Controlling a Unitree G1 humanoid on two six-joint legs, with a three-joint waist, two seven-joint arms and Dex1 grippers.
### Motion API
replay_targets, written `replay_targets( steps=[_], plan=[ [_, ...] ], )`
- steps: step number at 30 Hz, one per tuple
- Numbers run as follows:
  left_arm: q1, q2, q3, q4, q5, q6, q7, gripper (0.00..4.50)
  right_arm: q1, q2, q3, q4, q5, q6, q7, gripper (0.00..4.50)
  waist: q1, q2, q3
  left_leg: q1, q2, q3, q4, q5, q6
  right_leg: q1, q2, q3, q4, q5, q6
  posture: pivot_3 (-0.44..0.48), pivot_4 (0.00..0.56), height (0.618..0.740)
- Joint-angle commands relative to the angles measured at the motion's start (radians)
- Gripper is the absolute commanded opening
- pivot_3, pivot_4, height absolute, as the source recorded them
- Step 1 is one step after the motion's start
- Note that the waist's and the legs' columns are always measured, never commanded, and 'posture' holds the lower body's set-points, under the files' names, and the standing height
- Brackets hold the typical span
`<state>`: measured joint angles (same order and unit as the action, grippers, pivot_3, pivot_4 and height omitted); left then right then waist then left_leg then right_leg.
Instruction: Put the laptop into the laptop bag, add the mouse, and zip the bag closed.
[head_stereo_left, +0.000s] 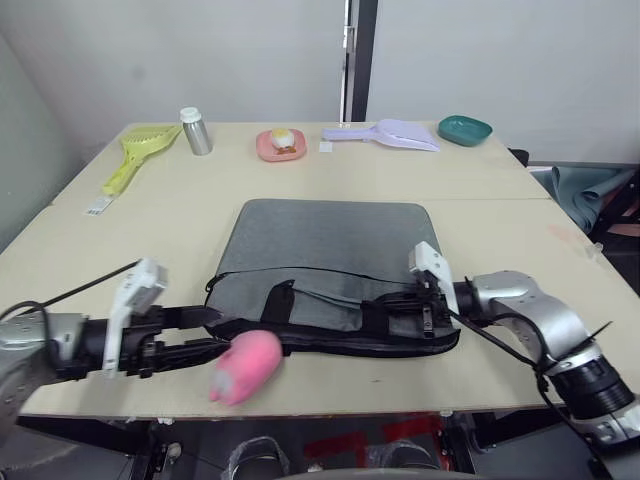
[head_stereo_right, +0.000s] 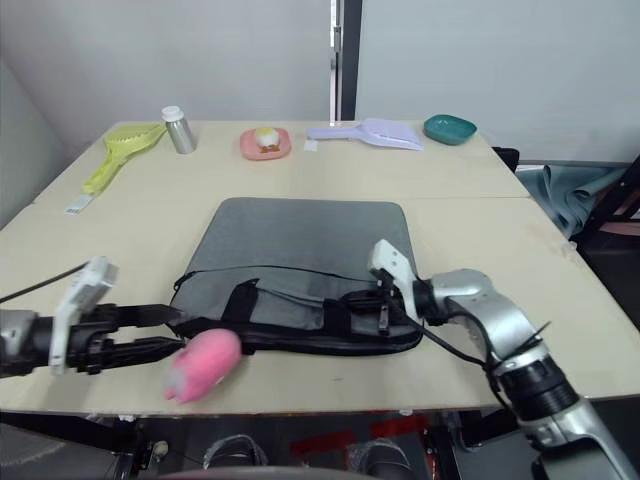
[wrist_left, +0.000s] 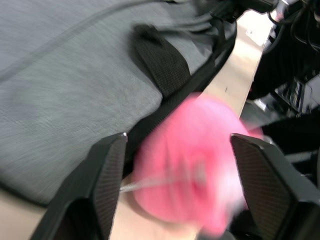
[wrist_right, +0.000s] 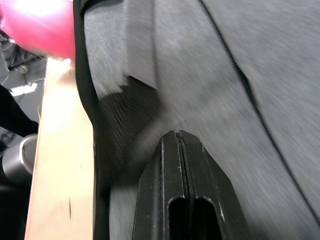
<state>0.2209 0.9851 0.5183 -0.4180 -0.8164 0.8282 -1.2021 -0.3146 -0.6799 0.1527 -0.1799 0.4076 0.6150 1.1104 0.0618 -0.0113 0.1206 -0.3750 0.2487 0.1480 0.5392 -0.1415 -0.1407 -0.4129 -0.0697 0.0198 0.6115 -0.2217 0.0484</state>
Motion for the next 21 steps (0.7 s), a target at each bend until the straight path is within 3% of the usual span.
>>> replay_targets(
  steps=[1,4,10,21],
  plan=[
    [-0.006,0.045,0.15,0.126,-0.06,0.056,-0.041,3.49,0.04,-0.088,-0.13,-0.135,0.07,0.019,0.018,0.0,0.004,0.001,0.005,0.0,0.0,0.0,0.0,0.0,0.0,0.0,0.0,0.0,0.0,0.0,0.0,0.0,0.15,0.74],
    [-0.035,0.064,0.171,0.241,-0.057,0.065,-0.053,3.49,0.076,-0.146,-0.226,-0.212,0.126,0.044,0.012,0.0,0.007,0.002,0.009,0.0,0.0,0.001,0.0,0.0,0.0,-0.002,0.001,0.001,0.001,0.0,0.0,0.0,0.15,0.74],
    [-0.229,0.05,0.036,0.527,-0.007,0.09,0.002,3.49,0.126,-0.196,-0.459,-0.331,0.282,0.135,-0.052,0.0,0.02,0.002,0.009,0.001,0.001,0.001,0.002,0.001,0.001,-0.002,0.001,0.002,0.004,0.0,0.0,0.0,0.15,0.74],
    [-0.308,-0.036,-0.286,0.517,0.005,0.232,-0.037,3.49,0.215,-0.247,-0.572,-0.533,0.392,0.2,-0.175,0.0,0.033,0.001,0.009,0.001,0.0,0.0,0.008,0.0,0.002,-0.001,0.0,0.003,0.01,0.0,0.0,0.0,0.15,0.74]
  ],
)
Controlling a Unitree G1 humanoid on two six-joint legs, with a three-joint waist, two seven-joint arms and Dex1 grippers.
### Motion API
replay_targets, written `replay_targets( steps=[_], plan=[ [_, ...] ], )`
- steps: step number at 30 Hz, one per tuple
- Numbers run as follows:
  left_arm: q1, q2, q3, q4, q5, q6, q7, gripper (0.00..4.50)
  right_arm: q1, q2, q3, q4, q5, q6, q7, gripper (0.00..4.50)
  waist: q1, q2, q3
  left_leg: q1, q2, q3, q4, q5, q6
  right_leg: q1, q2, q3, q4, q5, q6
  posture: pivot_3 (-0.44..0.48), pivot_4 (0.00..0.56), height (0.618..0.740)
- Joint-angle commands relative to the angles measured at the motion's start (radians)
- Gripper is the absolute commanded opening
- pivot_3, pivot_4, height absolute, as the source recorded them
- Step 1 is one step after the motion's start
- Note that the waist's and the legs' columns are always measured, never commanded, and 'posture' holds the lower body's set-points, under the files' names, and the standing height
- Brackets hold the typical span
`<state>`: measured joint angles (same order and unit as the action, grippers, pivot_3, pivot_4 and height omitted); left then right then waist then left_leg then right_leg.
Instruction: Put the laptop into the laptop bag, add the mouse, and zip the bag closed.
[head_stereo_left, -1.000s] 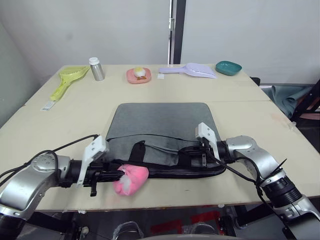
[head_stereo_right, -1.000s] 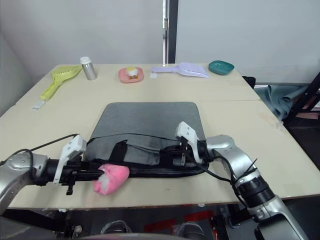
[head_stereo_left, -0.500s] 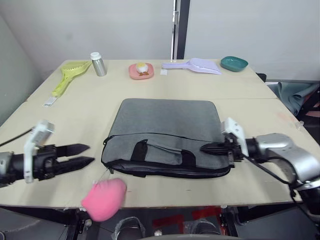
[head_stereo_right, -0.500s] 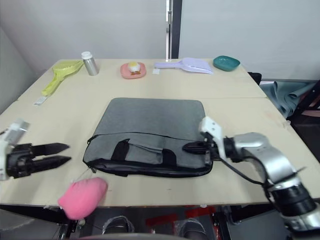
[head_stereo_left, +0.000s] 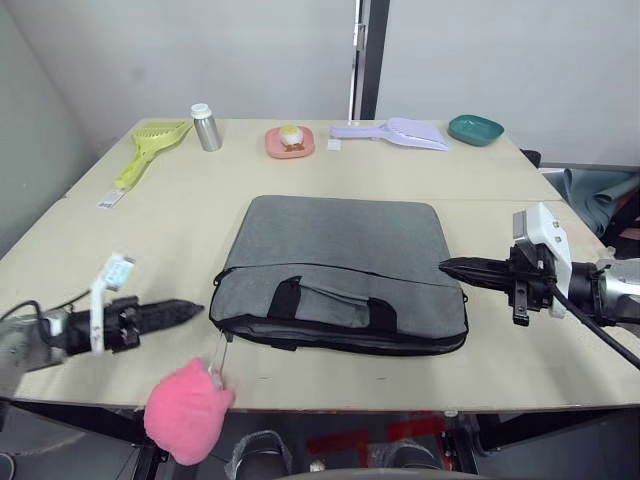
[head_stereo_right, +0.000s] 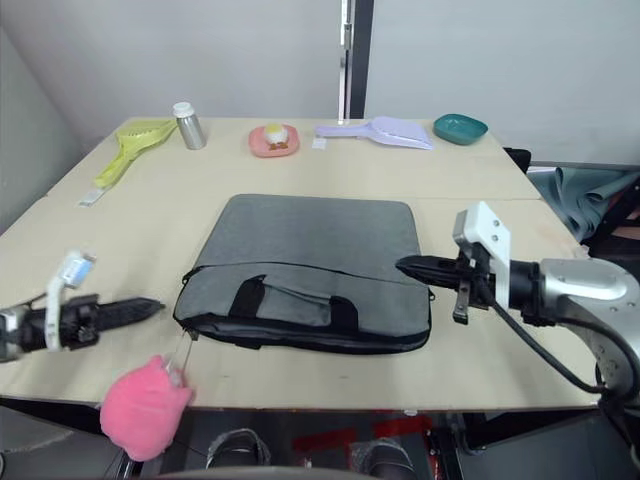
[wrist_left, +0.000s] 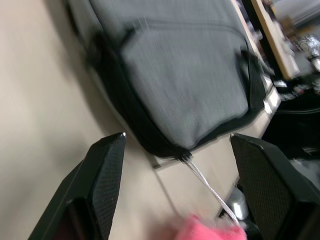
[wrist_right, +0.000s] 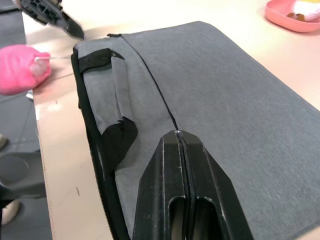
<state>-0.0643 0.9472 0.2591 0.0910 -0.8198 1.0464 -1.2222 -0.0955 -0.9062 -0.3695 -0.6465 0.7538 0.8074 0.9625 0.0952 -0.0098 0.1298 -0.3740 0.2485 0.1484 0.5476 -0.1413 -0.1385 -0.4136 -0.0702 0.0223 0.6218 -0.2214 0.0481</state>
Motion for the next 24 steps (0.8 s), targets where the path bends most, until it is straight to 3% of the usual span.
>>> replay_targets(
  steps=[1,6,10,16,24],
  plan=[
    [-0.043,-0.015,-0.05,0.027,0.014,0.02,-0.009,3.49,-0.007,-0.026,-0.065,-0.089,0.074,0.019,-0.039,0.0,0.001,0.0,0.0,0.0,0.0,0.0,0.0,0.0,0.0,0.0,0.0,0.0,0.0,0.0,0.0,0.0,0.15,0.74],
    [-0.182,-0.121,-0.117,0.183,0.071,-0.014,0.033,3.49,-0.003,-0.05,-0.109,-0.155,0.182,0.054,-0.097,0.0,0.01,0.0,0.0,0.005,-0.001,0.0,0.003,0.0,0.0,0.004,-0.001,0.001,0.002,0.0,0.0,0.0,0.15,0.74],
    [-0.27,-0.163,-0.086,0.261,0.057,0.013,0.051,2.3,0.023,-0.062,-0.118,-0.165,0.207,0.062,-0.132,0.0,0.015,0.0,0.0,0.005,-0.001,-0.001,0.006,0.0,0.0,0.006,-0.001,0.0,0.004,0.0,0.0,0.0,0.15,0.74],
    [-0.237,-0.145,-0.096,0.229,0.051,0.04,0.006,0.15,0.06,-0.07,-0.114,-0.159,0.217,0.049,-0.151,0.0,0.009,0.0,0.0,0.004,-0.001,-0.001,0.005,0.0,0.0,0.005,-0.001,0.0,0.003,0.0,0.0,0.0,0.15,0.74],
    [-0.204,-0.107,0.014,0.224,0.047,-0.001,0.023,0.03,0.03,-0.081,0.017,-0.075,0.131,-0.01,-0.102,0.0,0.002,0.0,0.0,0.004,0.0,-0.002,0.005,0.0,0.0,0.005,-0.001,0.0,0.003,0.0,0.0,0.0,0.15,0.74]
  ],
)
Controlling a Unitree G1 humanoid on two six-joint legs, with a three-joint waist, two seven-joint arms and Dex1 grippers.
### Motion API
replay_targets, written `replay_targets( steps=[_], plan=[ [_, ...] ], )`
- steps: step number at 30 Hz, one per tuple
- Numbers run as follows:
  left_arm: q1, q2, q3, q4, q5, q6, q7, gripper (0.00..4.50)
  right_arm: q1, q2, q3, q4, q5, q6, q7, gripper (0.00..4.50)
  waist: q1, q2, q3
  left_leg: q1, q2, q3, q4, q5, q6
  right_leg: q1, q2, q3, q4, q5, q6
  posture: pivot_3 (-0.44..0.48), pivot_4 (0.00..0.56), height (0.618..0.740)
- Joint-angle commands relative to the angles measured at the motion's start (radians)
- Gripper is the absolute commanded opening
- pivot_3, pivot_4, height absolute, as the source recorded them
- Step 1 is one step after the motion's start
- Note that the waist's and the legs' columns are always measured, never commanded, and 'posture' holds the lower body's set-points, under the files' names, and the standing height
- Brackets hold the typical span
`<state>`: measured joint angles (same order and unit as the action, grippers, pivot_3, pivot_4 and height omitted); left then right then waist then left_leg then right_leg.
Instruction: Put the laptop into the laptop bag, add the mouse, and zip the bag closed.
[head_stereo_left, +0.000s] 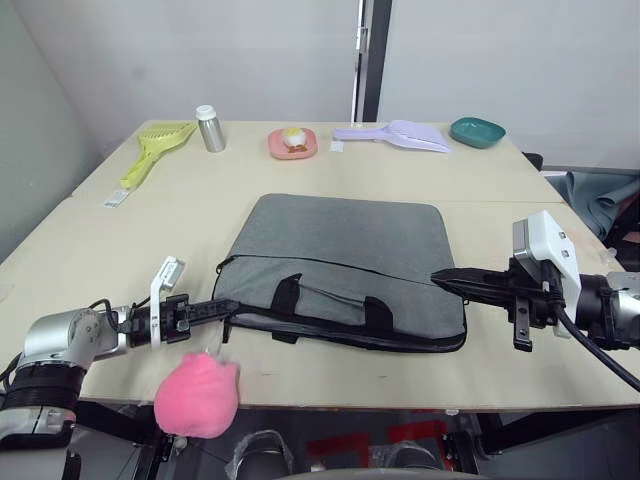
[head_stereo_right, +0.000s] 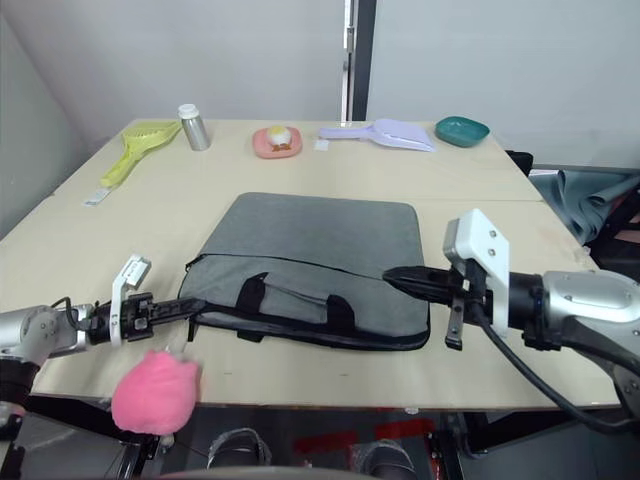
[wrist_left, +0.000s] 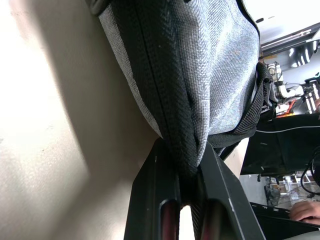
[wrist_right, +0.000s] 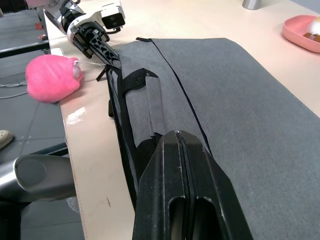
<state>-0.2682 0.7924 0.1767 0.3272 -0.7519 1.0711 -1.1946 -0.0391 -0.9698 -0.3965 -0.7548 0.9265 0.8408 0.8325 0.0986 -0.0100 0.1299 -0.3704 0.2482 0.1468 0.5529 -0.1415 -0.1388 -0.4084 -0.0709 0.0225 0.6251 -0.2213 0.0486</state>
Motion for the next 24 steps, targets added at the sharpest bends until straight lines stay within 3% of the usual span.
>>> replay_targets(
  steps=[1,6,14,19,24],
  plan=[
    [0.003,0.057,0.117,-0.006,-0.025,-0.027,-0.003,0.03,-0.037,-0.018,0.063,0.048,-0.055,-0.053,0.036,0.0,-0.004,0.0,0.0,0.0,0.0,0.0,0.0,0.0,0.0,0.0,0.0,0.0,0.0,0.0,0.0,0.0,0.15,0.74],
    [0.046,0.091,0.25,0.019,-0.049,-0.025,0.007,0.03,-0.099,-0.008,0.182,0.131,-0.134,-0.108,0.092,0.0,-0.01,0.0,0.001,-0.002,0.0,0.0,0.0,0.0,0.0,-0.002,0.001,0.0,0.0,0.0,0.0,0.0,0.15,0.74],
    [0.134,0.081,0.324,-0.009,-0.062,-0.016,0.031,0.03,-0.255,0.087,0.373,0.235,-0.205,-0.16,0.146,0.0,-0.006,-0.001,0.001,-0.005,0.0,-0.002,0.001,0.0,0.0,-0.004,0.001,-0.002,0.0,0.0,0.0,0.0,0.15,0.74],
    [0.108,0.12,0.214,0.036,-0.001,-0.042,-0.041,0.03,-0.389,0.197,0.548,0.374,-0.316,-0.213,0.205,0.0,-0.005,-0.001,0.001,-0.005,0.0,-0.002,0.003,0.0,0.0,-0.003,0.0,-0.002,0.002,0.0,0.0,0.0,0.15,0.74],
    [0.069,0.187,0.086,0.063,0.06,-0.085,-0.166,0.03,-0.475,0.238,0.594,0.475,-0.371,-0.249,0.263,0.0,-0.002,-0.001,0.001,-0.009,0.0,-0.005,0.006,0.0,0.001,-0.005,0.0,-0.004,0.003,0.0,0.0,0.0,0.15,0.74]
  ],
)
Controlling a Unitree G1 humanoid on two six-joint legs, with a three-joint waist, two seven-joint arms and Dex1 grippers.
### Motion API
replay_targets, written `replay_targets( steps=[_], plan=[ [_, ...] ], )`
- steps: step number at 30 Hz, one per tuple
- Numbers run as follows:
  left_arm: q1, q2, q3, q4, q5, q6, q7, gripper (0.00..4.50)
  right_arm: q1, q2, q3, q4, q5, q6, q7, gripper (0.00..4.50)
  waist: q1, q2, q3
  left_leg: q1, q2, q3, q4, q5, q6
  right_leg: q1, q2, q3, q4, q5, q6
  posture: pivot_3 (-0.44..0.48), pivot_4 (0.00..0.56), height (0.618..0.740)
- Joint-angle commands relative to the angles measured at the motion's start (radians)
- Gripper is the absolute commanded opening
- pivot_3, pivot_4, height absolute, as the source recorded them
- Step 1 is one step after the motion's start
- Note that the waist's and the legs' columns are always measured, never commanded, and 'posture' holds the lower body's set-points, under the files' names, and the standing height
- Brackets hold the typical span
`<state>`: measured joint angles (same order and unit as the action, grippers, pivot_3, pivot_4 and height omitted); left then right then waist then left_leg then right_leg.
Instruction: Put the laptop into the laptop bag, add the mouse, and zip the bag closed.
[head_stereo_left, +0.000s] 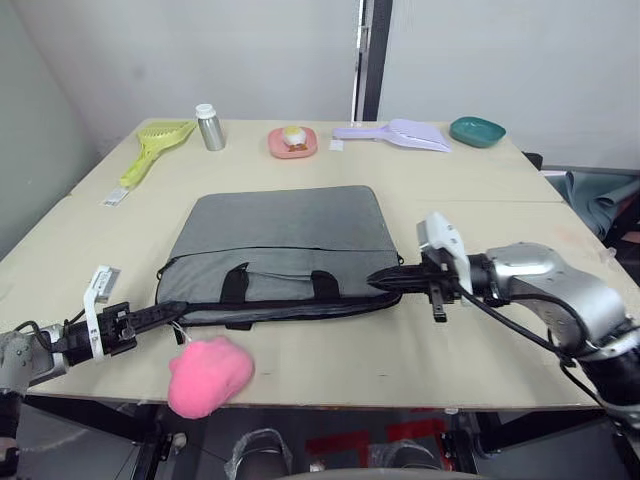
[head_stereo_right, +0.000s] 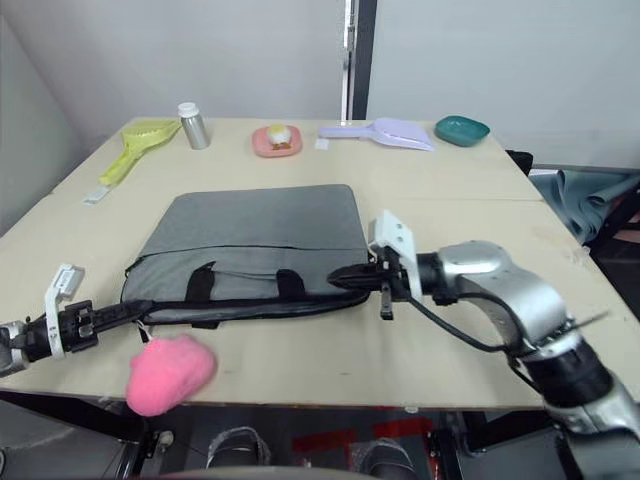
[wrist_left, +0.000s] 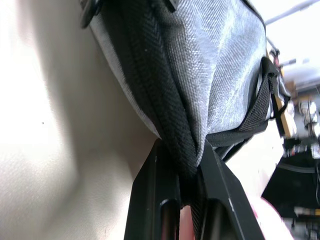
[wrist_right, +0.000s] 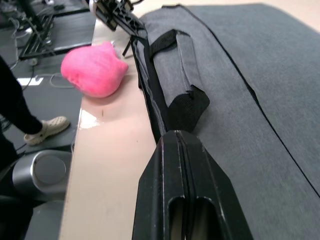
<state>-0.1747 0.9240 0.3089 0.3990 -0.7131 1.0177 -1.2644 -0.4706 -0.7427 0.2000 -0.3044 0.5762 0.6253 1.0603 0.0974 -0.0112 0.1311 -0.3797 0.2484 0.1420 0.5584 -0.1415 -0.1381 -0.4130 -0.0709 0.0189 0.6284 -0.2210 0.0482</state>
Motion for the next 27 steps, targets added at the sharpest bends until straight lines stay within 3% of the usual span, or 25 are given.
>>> replay_targets(
  steps=[1,11,19,20,26,27],
  plan=[
    [-0.027,0.068,-0.064,-0.006,0.029,-0.037,-0.117,0.03,-0.053,0.014,-0.001,0.032,-0.024,-0.036,0.044,0.0,-0.001,0.0,0.0,-0.002,0.0,-0.001,0.001,0.0,0.0,-0.001,0.0,-0.001,0.0,0.0,0.0,0.0,0.15,0.74],
    [-0.023,0.184,-0.109,0.116,0.107,-0.102,-0.25,0.03,-0.052,0.011,-0.009,0.035,-0.043,-0.043,0.094,0.0,-0.005,0.0,0.0,-0.004,0.0,-0.003,0.001,0.0,0.0,-0.003,0.0,-0.003,0.001,0.0,0.0,0.0,0.15,0.74],
    [-0.07,0.136,-0.124,0.109,0.145,-0.123,-0.188,0.03,-0.069,0.03,0.022,0.061,-0.091,-0.056,0.113,0.0,0.003,0.0,0.0,-0.004,0.0,-0.003,0.003,0.0,0.0,-0.002,-0.001,-0.004,0.003,0.0,-0.001,0.0,0.15,0.74],
    [-0.082,0.128,-0.115,0.112,0.143,-0.125,-0.177,0.81,-0.07,0.032,0.022,0.064,-0.095,-0.057,0.116,0.0,0.005,0.0,0.0,-0.004,0.0,-0.003,0.004,0.0,0.0,-0.002,-0.001,-0.004,0.003,0.001,-0.001,0.0,0.15,0.74],
    [-0.138,0.152,-0.062,0.134,0.152,-0.161,-0.121,2.8,-0.078,0.043,0.017,0.08,-0.104,-0.062,0.132,0.0,0.007,-0.001,0.0,-0.004,0.0,-0.007,0.008,0.0,0.0,0.001,-0.002,-0.007,0.006,0.001,-0.001,0.0,0.15,0.74],
    [-0.134,0.162,-0.056,0.128,0.153,-0.168,-0.124,2.8,-0.08,0.045,0.016,0.083,-0.105,-0.063,0.135,0.0,0.006,-0.001,0.0,-0.004,0.0,-0.007,0.008,0.0,0.0,0.001,-0.002,-0.008,0.006,0.001,-0.001,0.0,0.15,0.74]
  ],
)
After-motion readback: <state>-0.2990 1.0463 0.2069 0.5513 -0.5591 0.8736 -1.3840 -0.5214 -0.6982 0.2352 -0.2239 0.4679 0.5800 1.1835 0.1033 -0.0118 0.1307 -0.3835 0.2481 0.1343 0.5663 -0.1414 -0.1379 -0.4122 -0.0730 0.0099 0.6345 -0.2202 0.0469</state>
